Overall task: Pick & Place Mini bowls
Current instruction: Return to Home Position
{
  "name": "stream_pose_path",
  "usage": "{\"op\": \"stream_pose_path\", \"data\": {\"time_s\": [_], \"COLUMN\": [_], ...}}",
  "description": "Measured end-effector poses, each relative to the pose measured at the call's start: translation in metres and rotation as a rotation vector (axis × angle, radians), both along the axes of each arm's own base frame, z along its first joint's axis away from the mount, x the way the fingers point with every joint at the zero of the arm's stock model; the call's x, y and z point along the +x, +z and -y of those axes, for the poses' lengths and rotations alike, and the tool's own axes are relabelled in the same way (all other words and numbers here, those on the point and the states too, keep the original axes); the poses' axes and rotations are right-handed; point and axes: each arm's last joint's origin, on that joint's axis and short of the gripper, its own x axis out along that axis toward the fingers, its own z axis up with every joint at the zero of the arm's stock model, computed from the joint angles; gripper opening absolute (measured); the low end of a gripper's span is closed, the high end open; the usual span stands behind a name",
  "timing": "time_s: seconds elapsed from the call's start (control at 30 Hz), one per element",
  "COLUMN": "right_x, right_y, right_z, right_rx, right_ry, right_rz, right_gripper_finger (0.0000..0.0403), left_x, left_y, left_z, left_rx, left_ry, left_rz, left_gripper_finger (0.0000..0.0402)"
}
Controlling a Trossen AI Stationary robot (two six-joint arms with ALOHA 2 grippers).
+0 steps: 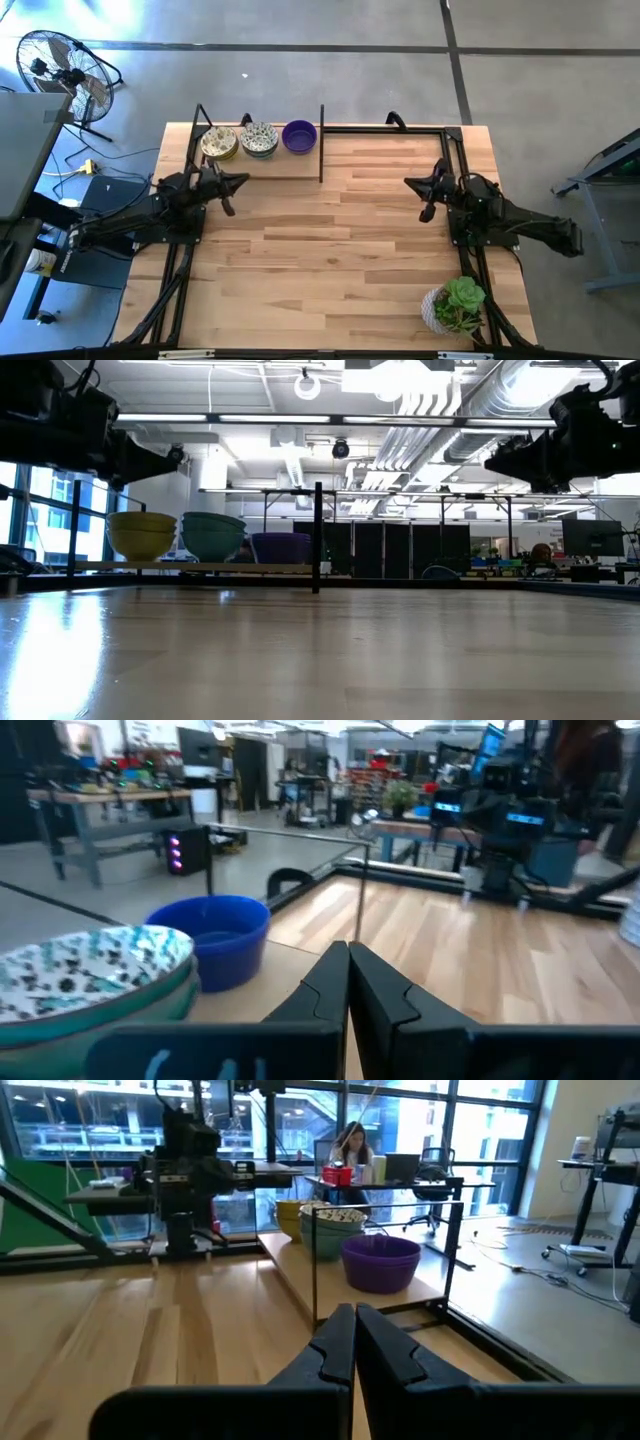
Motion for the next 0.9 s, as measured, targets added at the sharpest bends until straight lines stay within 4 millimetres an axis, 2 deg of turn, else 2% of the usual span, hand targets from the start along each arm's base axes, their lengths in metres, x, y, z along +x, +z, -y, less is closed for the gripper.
{"op": "stream_pose_path", "data": {"time_s": [0.53,0.9], "right_x": [-0.0017,-0.0015], "right_y": [-0.0009,-0.0002], "right_z": [0.0086,0.0086], "right_rx": [0.054,0.020], "right_ry": [-0.158,-0.155], "right_rz": [0.009,0.004], "right_gripper_finger": [0.0000,0.0000], "left_x": [0.0001,0.0010], "left_y": [0.0002,-0.0011], "left_z": [-0.0014,-0.0001], "left_rx": [-0.019,-0.016], "left_ry": [0.044,-0.006], "left_rz": [0.016,0.000], "left_gripper_finger": [0.0000,0.0001]}}
